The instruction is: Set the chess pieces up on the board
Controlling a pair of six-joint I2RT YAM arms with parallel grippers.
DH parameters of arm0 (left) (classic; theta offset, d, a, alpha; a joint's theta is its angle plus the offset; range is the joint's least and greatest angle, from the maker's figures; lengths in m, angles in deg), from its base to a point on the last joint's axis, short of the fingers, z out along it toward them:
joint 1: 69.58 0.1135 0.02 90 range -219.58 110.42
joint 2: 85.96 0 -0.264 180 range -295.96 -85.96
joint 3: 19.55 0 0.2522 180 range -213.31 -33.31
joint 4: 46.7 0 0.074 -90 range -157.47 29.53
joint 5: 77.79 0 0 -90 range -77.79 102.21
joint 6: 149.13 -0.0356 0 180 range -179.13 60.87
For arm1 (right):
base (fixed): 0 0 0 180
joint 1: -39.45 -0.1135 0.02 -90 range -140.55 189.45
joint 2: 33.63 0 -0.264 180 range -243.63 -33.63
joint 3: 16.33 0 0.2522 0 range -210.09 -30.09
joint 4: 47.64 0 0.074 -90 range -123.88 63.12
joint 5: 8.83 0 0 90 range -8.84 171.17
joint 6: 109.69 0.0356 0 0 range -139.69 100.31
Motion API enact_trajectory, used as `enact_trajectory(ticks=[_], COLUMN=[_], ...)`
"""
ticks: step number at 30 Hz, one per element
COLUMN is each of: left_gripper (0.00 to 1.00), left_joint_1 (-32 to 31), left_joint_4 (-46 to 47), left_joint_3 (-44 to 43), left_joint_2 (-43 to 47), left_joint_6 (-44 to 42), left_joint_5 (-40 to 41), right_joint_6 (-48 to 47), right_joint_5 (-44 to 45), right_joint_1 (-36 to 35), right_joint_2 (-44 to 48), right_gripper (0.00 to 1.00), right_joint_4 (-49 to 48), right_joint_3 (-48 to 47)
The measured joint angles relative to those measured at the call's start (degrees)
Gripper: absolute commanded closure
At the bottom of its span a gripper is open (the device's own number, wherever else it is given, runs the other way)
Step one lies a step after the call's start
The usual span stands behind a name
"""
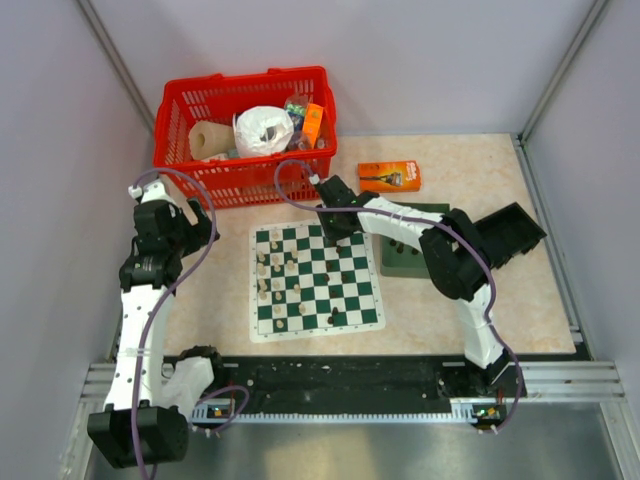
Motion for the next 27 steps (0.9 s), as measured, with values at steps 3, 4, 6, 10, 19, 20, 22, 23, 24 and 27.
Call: enact_trajectory(ticks=[3,4,6,10,19,20,22,23,24,27], left_gripper=[0.01,0.01,0.01,0.01,0.01,0.01,0.01,0.01,0.01,0.01], left_joint_1=[0.00,0.00,0.00,0.00,0.00,0.00,0.00,0.00,0.00,0.00], left_joint_4=[0.00,0.00,0.00,0.00,0.00,0.00,0.00,0.00,0.00,0.02], left_joint_3=[0.00,0.00,0.00,0.00,0.00,0.00,0.00,0.00,0.00,0.00], left_joint_2=[0.02,0.02,0.00,0.02,0.02,0.00,0.02,0.00,0.02,0.00], left_joint_6=[0.00,0.00,0.00,0.00,0.02,0.00,0.00,0.02,0.02,0.02], left_joint_5=[0.02,0.02,0.02,0.00,0.02,0.00,0.00,0.00,0.00,0.00], right_joint_6=[0.00,0.00,0.00,0.02,0.04,0.04,0.07,0.07,0.07,0.11], right_joint_5=[0.00,0.02,0.02,0.24,1.49,1.97,3.06,3.67,4.35,5.79], right_joint_1=[0.00,0.00,0.00,0.00,-0.02,0.00,0.00,0.00,0.00,0.22], right_joint_2=[0.00,0.00,0.00,0.00,0.00,0.00,0.00,0.00,0.00,0.00], right_gripper=[0.71,0.72,0.73,0.78,0.85,0.86,0.86,0.86,0.86,0.86], right_joint_4=[0.22,0.33,0.50,0.59,0.59,0.59,0.59,0.59,0.59,0.61], right_joint_3=[0.00,0.00,0.00,0.02,0.02,0.02,0.00,-0.02,-0.04,-0.17])
